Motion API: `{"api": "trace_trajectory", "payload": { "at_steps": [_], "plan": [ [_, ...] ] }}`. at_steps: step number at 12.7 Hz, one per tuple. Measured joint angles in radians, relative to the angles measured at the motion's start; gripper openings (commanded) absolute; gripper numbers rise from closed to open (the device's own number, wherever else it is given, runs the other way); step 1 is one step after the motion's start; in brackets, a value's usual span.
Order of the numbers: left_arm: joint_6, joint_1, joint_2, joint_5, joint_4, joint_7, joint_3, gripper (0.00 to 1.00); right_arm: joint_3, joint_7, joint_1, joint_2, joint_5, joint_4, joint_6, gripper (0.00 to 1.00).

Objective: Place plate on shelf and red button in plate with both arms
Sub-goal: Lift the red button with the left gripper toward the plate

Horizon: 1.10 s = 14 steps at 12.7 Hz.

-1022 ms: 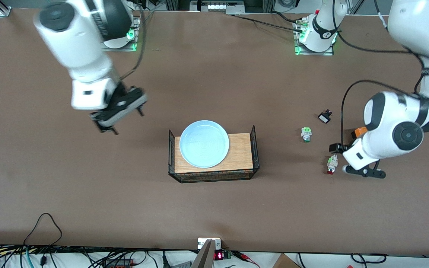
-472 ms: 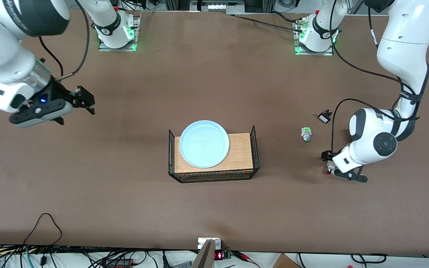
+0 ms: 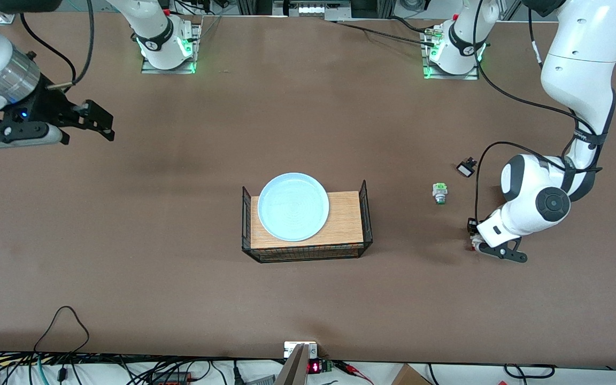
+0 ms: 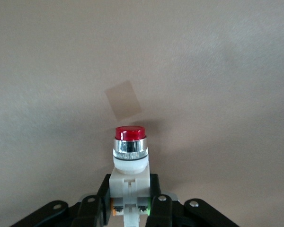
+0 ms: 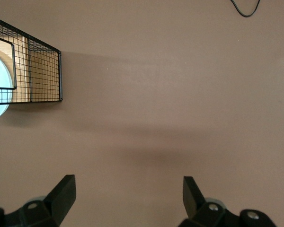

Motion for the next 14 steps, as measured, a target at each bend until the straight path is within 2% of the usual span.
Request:
{"api": "trace_trajectory", "payload": {
  "at_steps": [3, 4, 6, 10, 12, 14],
  "plan": [
    [-0.030, 0.000, -0.024, 0.000, 0.016, 0.021, -0.004, 0.07, -0.020, 0.007, -0.002, -0.008, 0.001, -0.018, -0.004, 1.00],
    [-0.082, -0.001, -0.046, 0.000, 0.031, 0.022, -0.012, 0.07, -0.025, 0.008, -0.002, -0.007, 0.001, -0.022, -0.004, 1.00],
    [-0.266, -0.012, -0.108, 0.000, 0.104, 0.023, -0.049, 0.07, -0.031, 0.012, -0.010, -0.008, 0.001, -0.026, -0.004, 1.00],
    [-0.693, -0.043, -0.176, -0.004, 0.368, -0.031, -0.220, 0.07, -0.041, 0.027, -0.024, -0.031, 0.000, -0.028, 0.007, 1.00],
    [-0.800, -0.074, -0.178, -0.007, 0.455, -0.173, -0.312, 0.07, -0.044, 0.029, -0.024, -0.048, -0.001, -0.036, 0.008, 1.00],
    [-0.813, -0.121, -0.174, -0.008, 0.495, -0.352, -0.405, 0.07, -0.047, 0.029, -0.020, -0.056, -0.017, -0.046, 0.011, 1.00]
  ]
}}
